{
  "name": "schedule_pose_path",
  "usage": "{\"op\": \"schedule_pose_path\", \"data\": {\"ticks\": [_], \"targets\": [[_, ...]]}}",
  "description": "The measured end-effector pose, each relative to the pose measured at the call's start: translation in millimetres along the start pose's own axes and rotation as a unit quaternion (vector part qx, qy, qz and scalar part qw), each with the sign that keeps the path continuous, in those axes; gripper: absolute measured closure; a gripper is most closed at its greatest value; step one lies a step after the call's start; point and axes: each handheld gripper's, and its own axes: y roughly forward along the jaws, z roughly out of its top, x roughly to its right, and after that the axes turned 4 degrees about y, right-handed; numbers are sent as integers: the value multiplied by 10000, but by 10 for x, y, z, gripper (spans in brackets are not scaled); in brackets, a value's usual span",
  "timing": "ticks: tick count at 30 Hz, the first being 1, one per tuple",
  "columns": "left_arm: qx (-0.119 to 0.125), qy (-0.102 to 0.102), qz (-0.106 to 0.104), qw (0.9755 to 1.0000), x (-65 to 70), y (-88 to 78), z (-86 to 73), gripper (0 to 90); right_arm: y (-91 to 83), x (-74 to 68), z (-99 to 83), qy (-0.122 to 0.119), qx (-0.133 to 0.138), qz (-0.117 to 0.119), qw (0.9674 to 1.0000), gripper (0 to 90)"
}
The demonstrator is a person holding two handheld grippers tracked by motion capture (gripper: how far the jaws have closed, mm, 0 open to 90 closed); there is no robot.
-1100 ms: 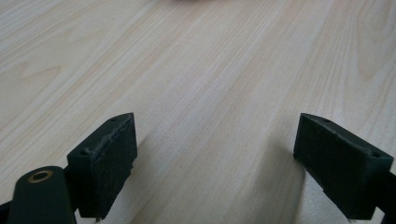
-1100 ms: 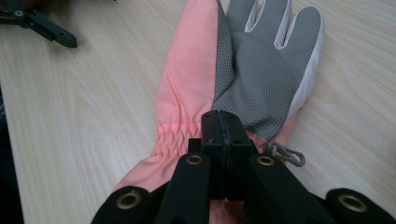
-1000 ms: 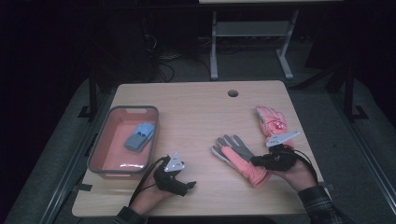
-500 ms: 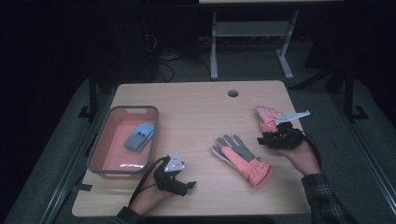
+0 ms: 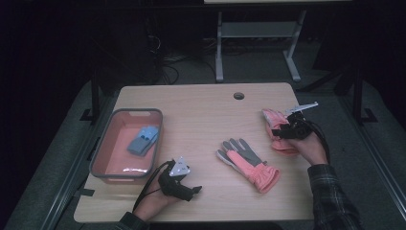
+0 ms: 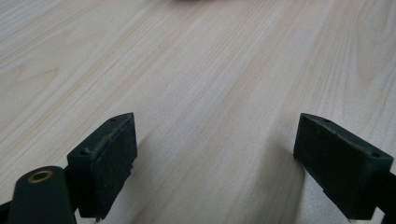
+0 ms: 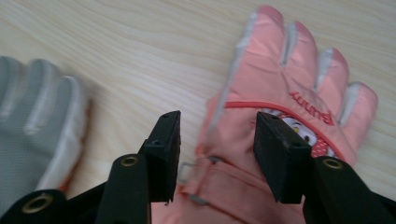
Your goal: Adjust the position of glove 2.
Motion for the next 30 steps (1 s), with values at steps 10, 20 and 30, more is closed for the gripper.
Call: {"op": "schedule_pose_path", "data": {"ticks": [10,20,30], "targets": [[2,-2,0,10000,0,0,0,127,201,56,-89,-6,-188,-258,9995,588],[-19,3,-7,10000,-1,-3,1,127,153,96,-100,-144,-139,-30,9998,826],[-19,3,-7,10000,-1,-3,1,127,-109,173,-96,-100,77,548,9984,846]]}}
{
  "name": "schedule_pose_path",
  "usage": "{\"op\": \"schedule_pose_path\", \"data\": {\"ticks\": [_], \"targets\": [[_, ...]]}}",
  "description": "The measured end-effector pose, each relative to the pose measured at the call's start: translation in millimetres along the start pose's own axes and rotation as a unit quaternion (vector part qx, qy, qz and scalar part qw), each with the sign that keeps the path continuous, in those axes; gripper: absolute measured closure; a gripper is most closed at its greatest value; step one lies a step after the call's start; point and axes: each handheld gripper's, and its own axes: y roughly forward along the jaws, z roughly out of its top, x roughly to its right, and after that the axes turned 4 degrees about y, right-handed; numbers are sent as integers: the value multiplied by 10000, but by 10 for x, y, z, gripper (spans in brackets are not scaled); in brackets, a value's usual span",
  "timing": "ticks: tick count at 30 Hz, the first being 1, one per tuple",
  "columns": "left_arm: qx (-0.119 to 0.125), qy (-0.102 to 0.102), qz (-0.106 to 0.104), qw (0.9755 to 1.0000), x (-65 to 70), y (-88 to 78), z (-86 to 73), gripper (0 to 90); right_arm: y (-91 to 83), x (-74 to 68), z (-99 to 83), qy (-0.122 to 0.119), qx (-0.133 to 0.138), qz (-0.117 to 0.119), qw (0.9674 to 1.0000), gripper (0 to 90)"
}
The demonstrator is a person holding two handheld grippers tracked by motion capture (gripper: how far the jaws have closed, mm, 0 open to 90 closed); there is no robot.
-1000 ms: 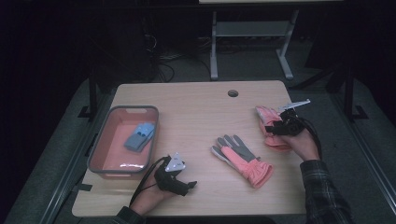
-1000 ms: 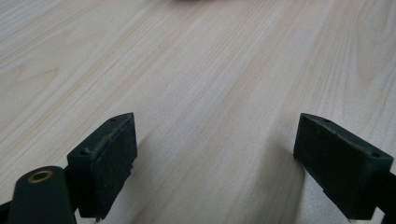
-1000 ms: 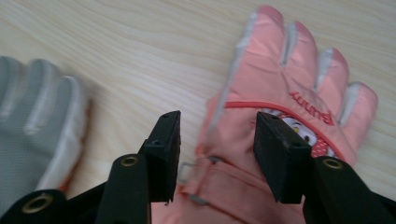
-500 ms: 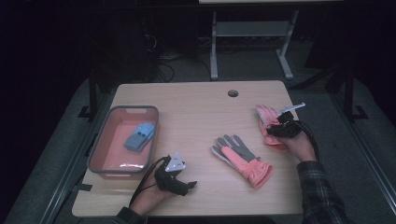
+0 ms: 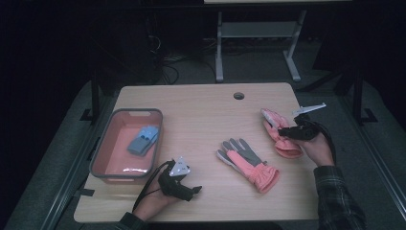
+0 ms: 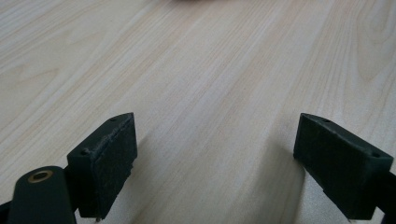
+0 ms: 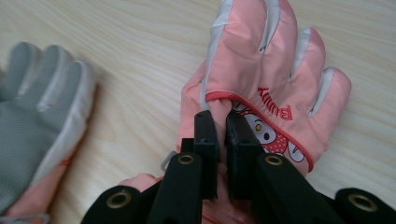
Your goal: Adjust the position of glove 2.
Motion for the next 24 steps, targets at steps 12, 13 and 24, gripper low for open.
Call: {"op": "schedule_pose_path", "data": {"ticks": [12,13,24], "targets": [[-2,-1,-1,10000,0,0,0,127,-258,-216,56,-310,220,295,9988,845],[0,-3,-1,10000,0,0,0,127,-280,-235,60,-352,239,344,9985,845],[0,18,6,10000,-3,-1,0,127,-470,-519,75,-656,278,793,9943,844]]}}
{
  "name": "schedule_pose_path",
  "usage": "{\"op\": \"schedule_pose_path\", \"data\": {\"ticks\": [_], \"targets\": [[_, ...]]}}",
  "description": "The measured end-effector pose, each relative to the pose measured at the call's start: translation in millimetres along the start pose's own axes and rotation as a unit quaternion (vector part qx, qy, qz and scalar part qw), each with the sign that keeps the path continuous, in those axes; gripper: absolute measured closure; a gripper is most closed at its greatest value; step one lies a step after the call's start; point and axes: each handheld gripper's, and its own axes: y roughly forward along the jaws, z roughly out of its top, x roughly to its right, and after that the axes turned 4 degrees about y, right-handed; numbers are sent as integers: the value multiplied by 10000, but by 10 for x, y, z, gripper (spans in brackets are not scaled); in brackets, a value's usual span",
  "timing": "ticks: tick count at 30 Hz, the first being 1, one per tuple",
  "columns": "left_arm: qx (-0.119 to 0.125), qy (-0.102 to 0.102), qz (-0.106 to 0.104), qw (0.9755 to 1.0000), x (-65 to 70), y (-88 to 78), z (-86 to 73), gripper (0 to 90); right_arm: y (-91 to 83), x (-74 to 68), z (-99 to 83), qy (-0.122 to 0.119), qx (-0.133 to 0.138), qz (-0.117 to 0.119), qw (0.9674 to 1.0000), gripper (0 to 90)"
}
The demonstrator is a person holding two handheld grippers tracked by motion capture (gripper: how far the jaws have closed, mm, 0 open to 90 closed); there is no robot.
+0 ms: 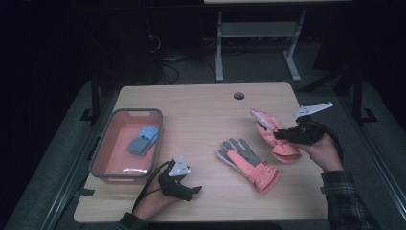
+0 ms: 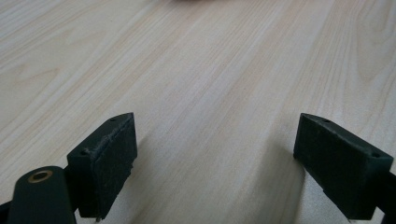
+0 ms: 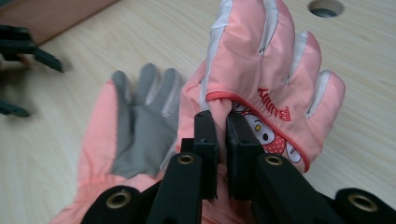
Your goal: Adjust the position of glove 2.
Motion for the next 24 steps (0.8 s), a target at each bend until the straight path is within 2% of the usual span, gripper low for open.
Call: {"op": "schedule_pose_path", "data": {"ticks": [13,20,24], "targets": [[17,3,13,10000,-2,1,1,128,-8,-377,45,-430,-72,529,9976,845],[18,1,15,10000,-1,1,1,127,101,-526,45,-697,-210,704,9949,844],[21,-3,14,10000,0,1,0,128,158,-589,62,-744,-299,810,9935,844]]}}
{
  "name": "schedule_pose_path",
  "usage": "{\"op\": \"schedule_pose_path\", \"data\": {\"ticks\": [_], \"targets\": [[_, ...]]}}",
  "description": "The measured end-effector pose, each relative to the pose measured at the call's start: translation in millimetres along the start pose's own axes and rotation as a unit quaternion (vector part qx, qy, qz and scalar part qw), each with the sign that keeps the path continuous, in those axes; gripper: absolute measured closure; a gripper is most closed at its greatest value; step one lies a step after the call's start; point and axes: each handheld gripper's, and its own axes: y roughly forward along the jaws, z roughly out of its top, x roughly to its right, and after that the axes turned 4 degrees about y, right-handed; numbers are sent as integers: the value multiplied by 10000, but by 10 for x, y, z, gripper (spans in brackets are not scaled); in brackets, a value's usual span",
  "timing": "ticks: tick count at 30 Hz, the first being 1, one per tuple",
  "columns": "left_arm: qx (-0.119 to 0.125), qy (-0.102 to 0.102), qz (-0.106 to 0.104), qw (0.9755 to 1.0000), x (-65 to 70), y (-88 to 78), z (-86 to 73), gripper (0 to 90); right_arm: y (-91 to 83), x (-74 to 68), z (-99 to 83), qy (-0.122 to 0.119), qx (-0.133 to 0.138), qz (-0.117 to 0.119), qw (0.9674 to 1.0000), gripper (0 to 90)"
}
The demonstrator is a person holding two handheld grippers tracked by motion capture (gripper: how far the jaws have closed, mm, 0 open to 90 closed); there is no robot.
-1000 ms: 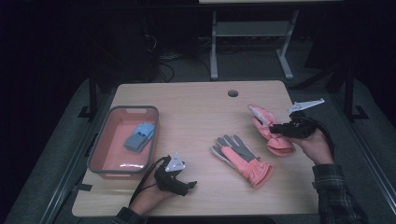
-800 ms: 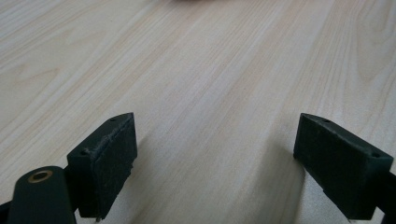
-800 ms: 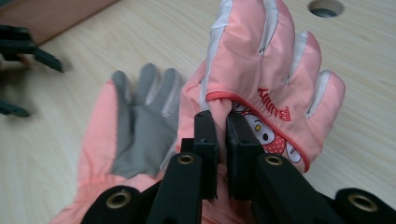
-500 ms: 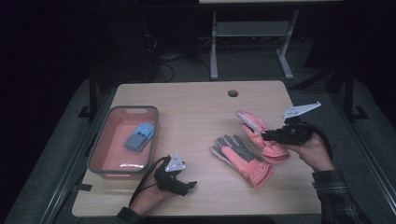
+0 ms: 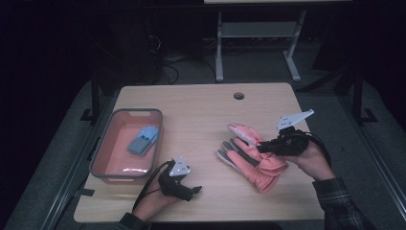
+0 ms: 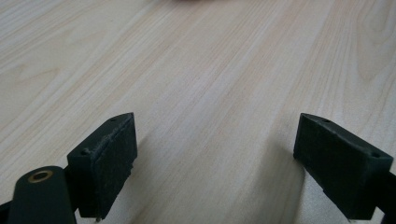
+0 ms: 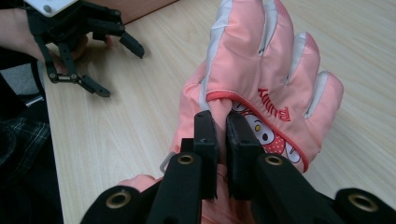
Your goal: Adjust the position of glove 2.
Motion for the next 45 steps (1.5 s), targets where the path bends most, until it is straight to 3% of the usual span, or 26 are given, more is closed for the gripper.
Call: {"op": "schedule_pose_path", "data": {"ticks": [7,21,27,29,32,37,41,45], "targets": [[-1,-5,0,10000,1,0,0,128,107,-45,3,-158,-202,105,9996,842],[-16,10,0,10000,-1,-2,0,127,397,-87,-15,-242,-639,148,9976,800],[0,-4,-1,10000,0,0,0,127,262,-105,22,-154,-290,59,9994,559],[0,1,-1,10000,0,0,0,127,175,-87,28,-93,-99,-3,9999,540],[-7,2,7,10000,0,-1,1,128,46,-9,-7,74,114,-173,9998,575],[-18,-54,27,10000,3,-4,3,143,-111,180,-209,382,302,-522,9975,731],[-1,-54,27,10000,3,-5,-2,148,-124,354,-463,644,247,-686,9953,885],[7,-37,21,10000,0,-4,-3,146,-49,429,-674,805,1,-768,9938,900]]}}
